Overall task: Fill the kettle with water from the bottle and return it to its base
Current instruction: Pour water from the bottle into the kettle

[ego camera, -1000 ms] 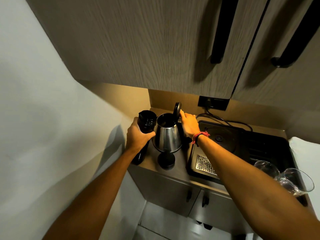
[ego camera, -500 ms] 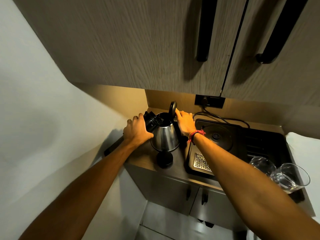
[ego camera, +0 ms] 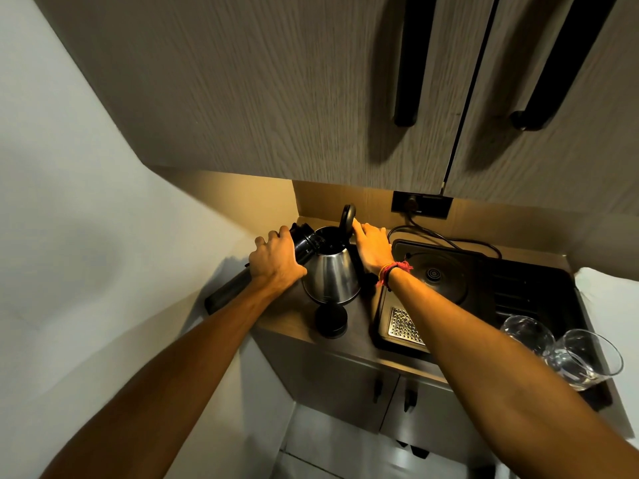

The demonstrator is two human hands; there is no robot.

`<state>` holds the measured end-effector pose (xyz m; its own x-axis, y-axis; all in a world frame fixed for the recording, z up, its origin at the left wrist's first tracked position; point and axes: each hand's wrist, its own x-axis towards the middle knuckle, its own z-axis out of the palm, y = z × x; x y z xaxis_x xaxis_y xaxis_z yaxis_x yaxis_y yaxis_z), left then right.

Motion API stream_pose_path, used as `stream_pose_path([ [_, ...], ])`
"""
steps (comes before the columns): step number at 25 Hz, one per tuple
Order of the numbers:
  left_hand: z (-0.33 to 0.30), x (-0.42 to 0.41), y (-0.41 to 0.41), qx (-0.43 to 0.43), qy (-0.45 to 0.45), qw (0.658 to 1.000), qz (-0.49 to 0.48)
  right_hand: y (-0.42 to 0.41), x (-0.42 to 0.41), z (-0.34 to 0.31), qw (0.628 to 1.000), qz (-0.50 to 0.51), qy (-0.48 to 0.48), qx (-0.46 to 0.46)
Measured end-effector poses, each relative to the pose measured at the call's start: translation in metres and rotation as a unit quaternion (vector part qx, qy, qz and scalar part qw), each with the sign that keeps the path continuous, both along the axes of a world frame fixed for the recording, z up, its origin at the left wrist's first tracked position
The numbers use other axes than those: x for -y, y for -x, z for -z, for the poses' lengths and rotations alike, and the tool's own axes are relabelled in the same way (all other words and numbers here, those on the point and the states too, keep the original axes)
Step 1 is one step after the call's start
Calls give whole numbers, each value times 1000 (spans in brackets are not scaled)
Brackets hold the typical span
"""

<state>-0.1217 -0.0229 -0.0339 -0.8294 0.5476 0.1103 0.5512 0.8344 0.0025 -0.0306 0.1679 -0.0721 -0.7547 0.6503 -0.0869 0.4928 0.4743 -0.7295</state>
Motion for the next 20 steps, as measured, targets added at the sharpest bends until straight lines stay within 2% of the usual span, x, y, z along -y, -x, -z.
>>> stream_pose_path([
  [8,-6,-2,0,-5,19,1000,6,0,0,0,1000,-14,-18,-7],
  [13,-8,-4,-1,14,-8,1000,12,0,-1,1,1000,-15,-23,-1],
  [17,-5,-3,4,104,-129,986,1,1,-2,1,997,-32,-65,35],
  [20,5,1,7,172,-261,950,6,5,1,-7,998,-19,-50,31],
])
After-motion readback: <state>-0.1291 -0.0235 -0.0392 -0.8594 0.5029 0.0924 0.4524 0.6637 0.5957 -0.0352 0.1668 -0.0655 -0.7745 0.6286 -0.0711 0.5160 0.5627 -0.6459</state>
